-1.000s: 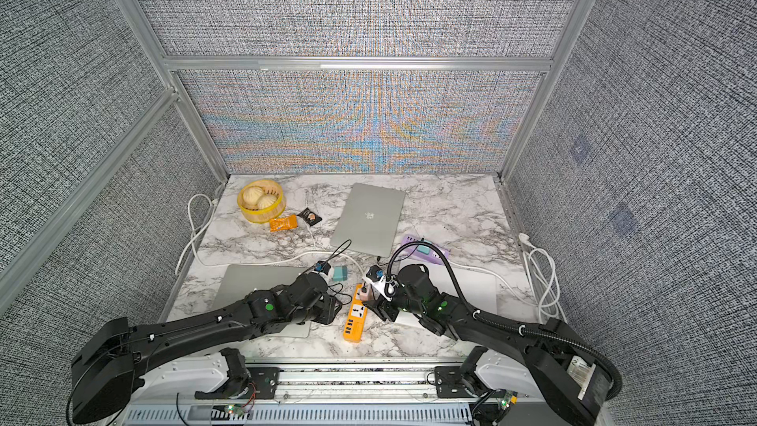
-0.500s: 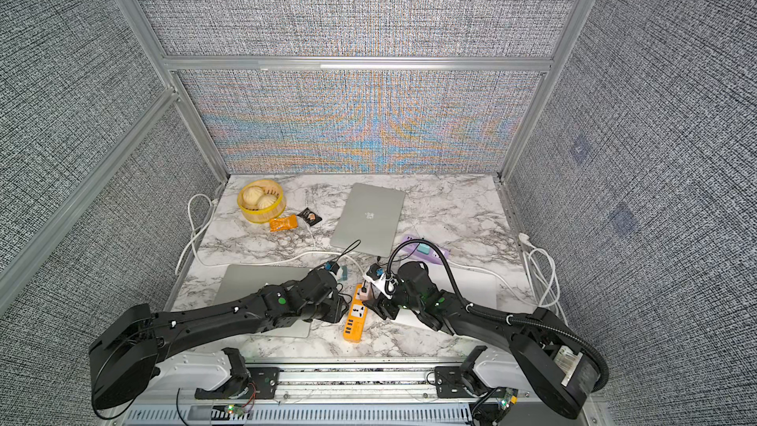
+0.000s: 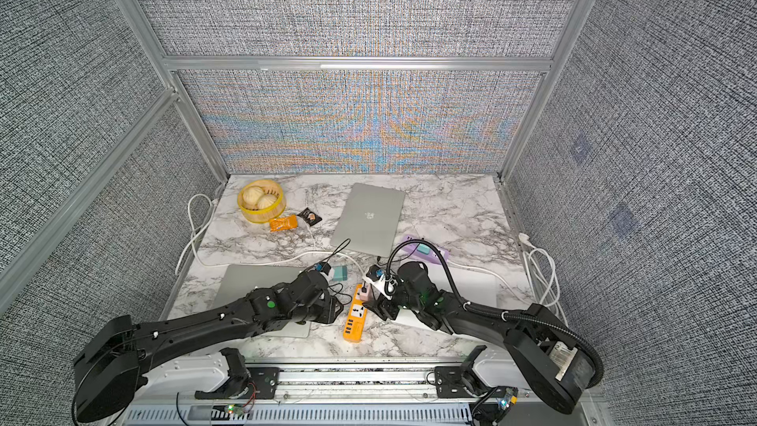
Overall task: Unplug the laptop charger
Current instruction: Remove the plug from the socket.
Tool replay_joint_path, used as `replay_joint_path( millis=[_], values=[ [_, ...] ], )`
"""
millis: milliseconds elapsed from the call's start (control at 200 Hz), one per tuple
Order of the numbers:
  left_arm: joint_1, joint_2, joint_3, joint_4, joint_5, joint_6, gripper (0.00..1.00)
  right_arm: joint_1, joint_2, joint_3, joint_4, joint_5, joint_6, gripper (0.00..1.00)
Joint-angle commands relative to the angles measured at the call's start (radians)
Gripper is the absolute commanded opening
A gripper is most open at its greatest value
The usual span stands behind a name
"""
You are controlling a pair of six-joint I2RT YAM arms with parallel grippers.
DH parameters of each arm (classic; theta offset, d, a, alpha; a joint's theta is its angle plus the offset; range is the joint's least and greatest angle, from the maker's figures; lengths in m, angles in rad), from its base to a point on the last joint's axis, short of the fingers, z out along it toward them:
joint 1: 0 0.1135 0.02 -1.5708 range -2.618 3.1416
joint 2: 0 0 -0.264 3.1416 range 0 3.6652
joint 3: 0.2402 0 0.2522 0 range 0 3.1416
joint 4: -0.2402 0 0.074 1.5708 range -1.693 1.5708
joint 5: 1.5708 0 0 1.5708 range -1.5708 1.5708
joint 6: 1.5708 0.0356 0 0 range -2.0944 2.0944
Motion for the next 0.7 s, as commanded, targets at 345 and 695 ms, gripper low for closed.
replay_joint_path(
  millis=[345, 695],
  values=[
    [0.002, -0.021, 0.045, -0.115, 0.006, -0.025, 0.42, -0.005, -0.011, -0.031, 0.02, -0.001, -0.018, 0.71],
    [0.002, 0.074, 0.048, -0.032, 0.084, -0.047, 0.42, -0.01, 0.055, -0.032, 0.124, -0.008, -0.021, 0.7]
  ],
)
